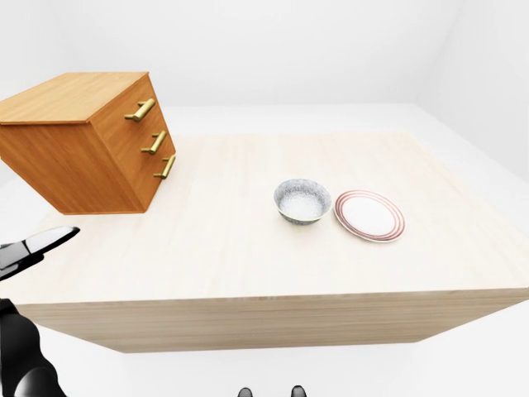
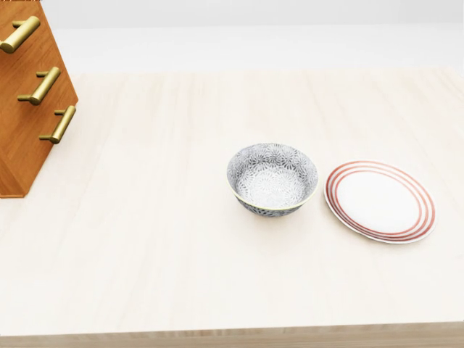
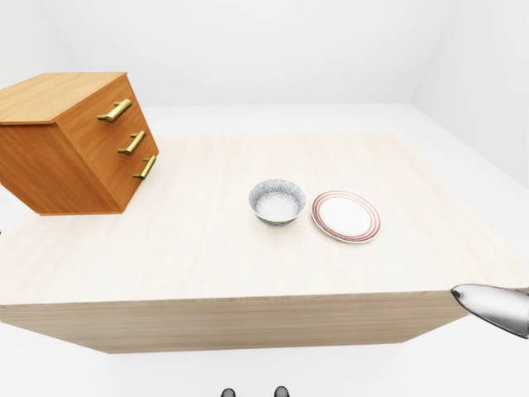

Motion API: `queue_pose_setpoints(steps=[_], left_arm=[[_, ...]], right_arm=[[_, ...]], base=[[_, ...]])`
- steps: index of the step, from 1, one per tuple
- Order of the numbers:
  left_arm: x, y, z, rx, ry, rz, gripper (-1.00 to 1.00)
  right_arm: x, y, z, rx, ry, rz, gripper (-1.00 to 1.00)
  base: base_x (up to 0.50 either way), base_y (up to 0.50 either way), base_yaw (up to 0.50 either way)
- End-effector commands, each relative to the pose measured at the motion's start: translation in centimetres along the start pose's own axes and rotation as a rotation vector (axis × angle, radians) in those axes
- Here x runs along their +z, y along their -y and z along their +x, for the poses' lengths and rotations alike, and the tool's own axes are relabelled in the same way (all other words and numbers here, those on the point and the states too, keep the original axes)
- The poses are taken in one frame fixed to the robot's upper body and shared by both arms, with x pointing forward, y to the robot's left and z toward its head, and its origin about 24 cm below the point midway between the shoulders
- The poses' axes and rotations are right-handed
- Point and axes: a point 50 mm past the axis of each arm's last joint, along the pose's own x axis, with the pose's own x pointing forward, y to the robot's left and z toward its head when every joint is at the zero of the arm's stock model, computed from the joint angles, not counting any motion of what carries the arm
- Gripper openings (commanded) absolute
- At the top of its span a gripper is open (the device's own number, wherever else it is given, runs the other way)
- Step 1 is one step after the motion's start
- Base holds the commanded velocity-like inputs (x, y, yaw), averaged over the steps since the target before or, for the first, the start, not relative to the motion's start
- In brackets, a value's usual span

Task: Put the bowl on top of the cabinet.

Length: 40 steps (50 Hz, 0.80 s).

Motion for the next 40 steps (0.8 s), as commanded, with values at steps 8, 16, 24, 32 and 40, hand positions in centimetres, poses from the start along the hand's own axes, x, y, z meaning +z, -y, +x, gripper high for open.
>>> queue_pose_setpoints(steps=[8, 16, 24, 32, 40], left_arm=[[0.29, -0.17, 0.12, 0.011, 0.012, -0.003, 1.0], [0.5, -0.09, 0.1, 0.012, 0.021, -0.007, 1.0], [0.33, -0.12, 0.05, 0.013, 0.013, -0.004, 1.0], [0.2, -0.15, -0.02, 0.013, 0.007, -0.002, 1.0], [0.18, -0.16, -0.05, 0.013, 0.005, -0.001, 1.0]], right_arm=[[0.07, -0.25, -0.13, 0.02, 0.006, -0.028, 1.0], [-0.11, -0.43, -0.24, 0.03, 0.001, -0.039, 1.0], [-0.17, -0.43, -0.31, 0.031, -0.006, -0.039, 1.0], [-0.25, -0.48, -0.39, 0.034, -0.008, -0.053, 1.0], [-0.53, -0.73, -0.54, 0.046, -0.021, -0.076, 1.0]], base=[[0.43, -0.02, 0.0], [0.45, -0.02, 0.0], [0.45, -0.02, 0.0], [0.44, -0.02, 0.0], [0.02, 0.0, 0.0]])
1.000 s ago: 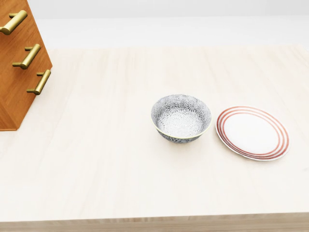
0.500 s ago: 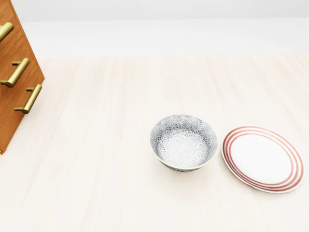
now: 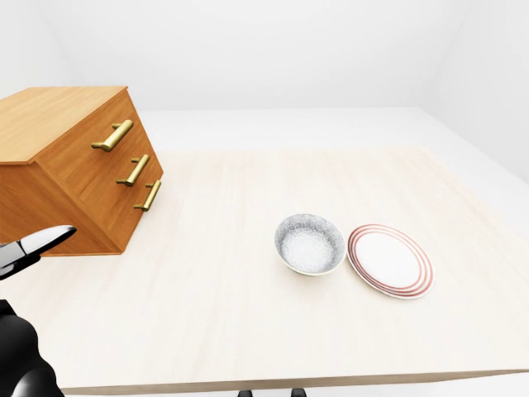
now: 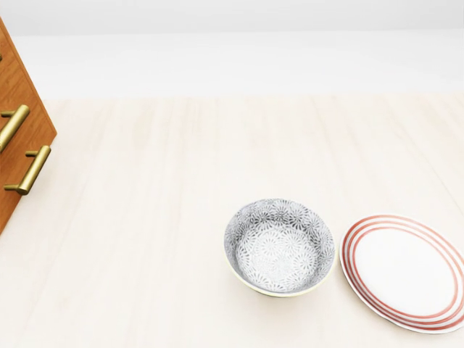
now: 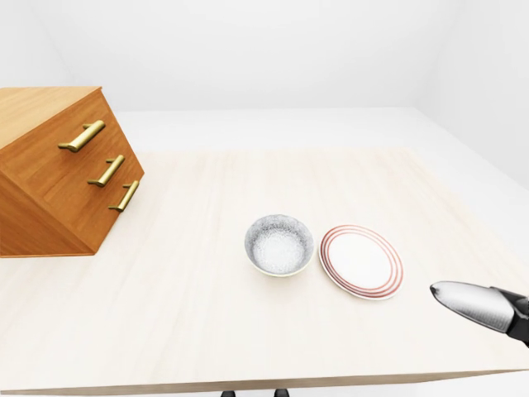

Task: Put the bowl on top of the cabinet.

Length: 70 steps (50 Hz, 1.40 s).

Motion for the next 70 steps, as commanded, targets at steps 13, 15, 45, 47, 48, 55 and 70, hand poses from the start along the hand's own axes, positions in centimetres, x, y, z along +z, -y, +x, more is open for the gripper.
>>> queue_pose_setpoints(steps=[13, 15, 45, 47, 48, 55, 70], left_arm=[[-0.1, -0.08, -0.02, 0.001, -0.005, 0.005, 1.0], [-0.13, -0.1, -0.02, 0.001, -0.006, 0.005, 1.0], [-0.14, 0.02, -0.06, -0.001, -0.006, 0.005, 1.0], [-0.16, 0.02, -0.07, -0.001, -0.007, 0.005, 1.0], [-0.15, 0.03, -0.07, -0.002, -0.007, 0.005, 1.0], [-0.24, 0.02, -0.09, -0.002, -0.01, 0.006, 1.0], [-0.23, 0.04, -0.14, -0.002, -0.011, 0.007, 1.0]], right_arm=[[-0.36, -0.53, -0.16, 0.035, -0.015, -0.029, 1.0], [-0.38, -0.49, -0.22, 0.035, -0.018, -0.031, 1.0], [-0.51, -0.64, -0.31, 0.041, -0.019, -0.045, 1.0], [-0.47, -0.62, -0.27, 0.04, -0.017, -0.041, 1.0], [-0.47, -0.61, -0.27, 0.041, -0.017, -0.041, 1.0], [-0.53, -0.62, -0.35, 0.041, -0.024, -0.041, 1.0], [-0.54, -0.6, -0.39, 0.04, -0.023, -0.048, 1.0]], base=[[0.0, 0.39, 0.0], [0.0, 0.5, 0.0], [0.0, 0.5, 0.0], [0.0, 0.5, 0.0], [0.0, 0.5, 0.0], [0.0, 0.5, 0.0], [0.0, 0.2, 0.0]])
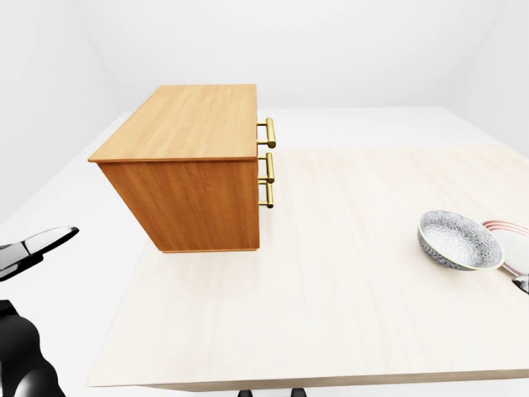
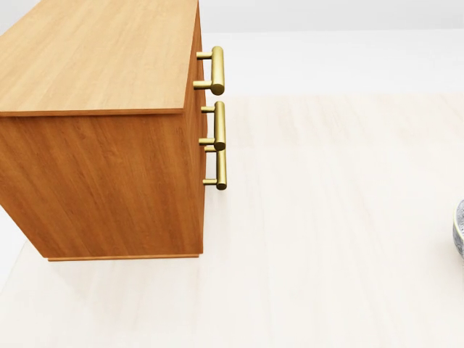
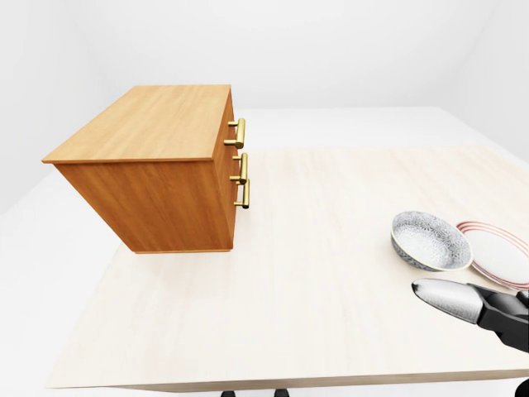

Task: Put the bowl on top of the cabinet.

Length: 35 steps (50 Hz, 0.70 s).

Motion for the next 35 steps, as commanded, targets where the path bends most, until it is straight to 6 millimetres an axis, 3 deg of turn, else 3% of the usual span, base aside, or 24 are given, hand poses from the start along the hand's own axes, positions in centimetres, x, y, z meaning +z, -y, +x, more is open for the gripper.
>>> queue_pose_setpoints(steps=[1, 2, 3, 14, 26, 35], left_arm=[[0.0, 0.1, -0.1, -0.002, 0.0, -0.001, 1.0], [0.4, -0.1, 0.2, 0.008, 0.018, -0.004, 1.0], [0.3, -0.1, 0.2, 0.009, 0.018, -0.004, 1.0], [0.2, 0.0, 0.2, 0.003, 0.013, -0.002, 1.0], [0.2, 0.0, 0.3, 0.003, 0.015, 0.0, 1.0], [0.2, 0.1, 0.2, 0.002, 0.014, 0.0, 1.0]], right_arm=[[0.0, 0.0, 0.0, 0.001, 0.0, -0.005, 1.0], [-14.6, 1.5, 2.8, 0.605, -0.589, -0.65, 1.0], [-18.1, 3.1, 3.4, 0.603, -0.747, -0.698, 1.0], [-22.4, 5.4, 2.9, 0.599, -1.009, -0.777, 1.0], [-24.2, 7.3, 3.4, 0.612, -1.163, -0.845, 1.0], [-26.5, 8.2, 1.7, 0.619, -1.363, -0.836, 1.0]], base=[[0.0, 0.0, 0.0], [0.0, 0.0, 0.0], [0.0, 0.0, 0.0], [0.0, 0.0, 0.0], [0.0, 0.0, 0.0], [0.0, 0.0, 0.0]])
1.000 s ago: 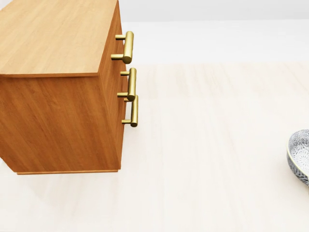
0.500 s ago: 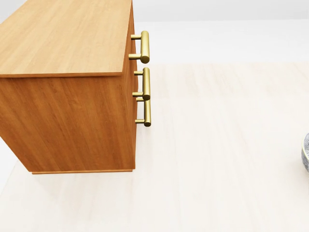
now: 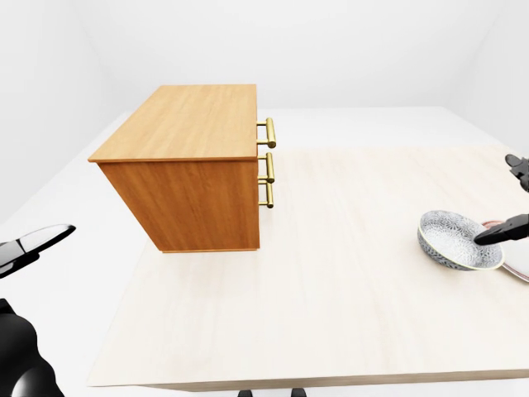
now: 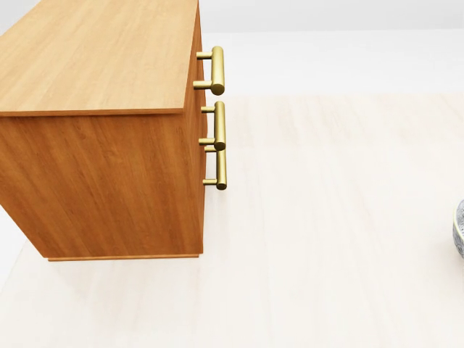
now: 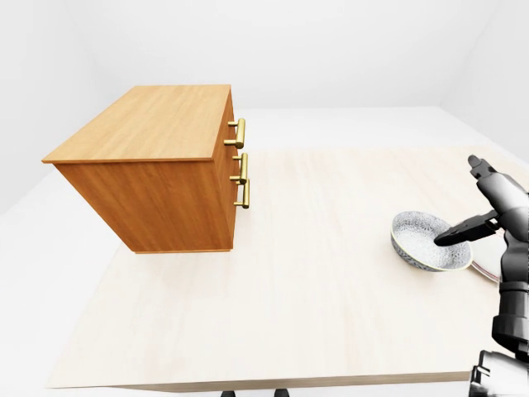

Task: Put the bowl on top of the cabinet.

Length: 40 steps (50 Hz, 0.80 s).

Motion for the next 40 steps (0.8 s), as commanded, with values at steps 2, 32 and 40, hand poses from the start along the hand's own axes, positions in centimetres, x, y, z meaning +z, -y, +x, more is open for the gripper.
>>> queue_pose_setpoints(steps=[2, 32, 40], left_arm=[[0.0, 0.0, 0.0, 0.0, -0.001, 0.0, 1.0], [0.2, 0.1, 0.0, 0.0, 0.009, -0.005, 1.0], [0.2, 0.0, 0.0, 0.001, 0.007, -0.003, 1.0]], right_arm=[[-3.3, -0.9, 1.6, 0.125, -0.236, -0.013, 1.0], [-7.3, -5.4, 0.8, 0.237, -0.39, 0.03, 1.0], [-8.2, -6.7, 0.5, 0.255, -0.418, 0.049, 1.0]], base=[[0.0, 0.0, 0.0], [0.0, 0.0, 0.0], [0.0, 0.0, 0.0]])
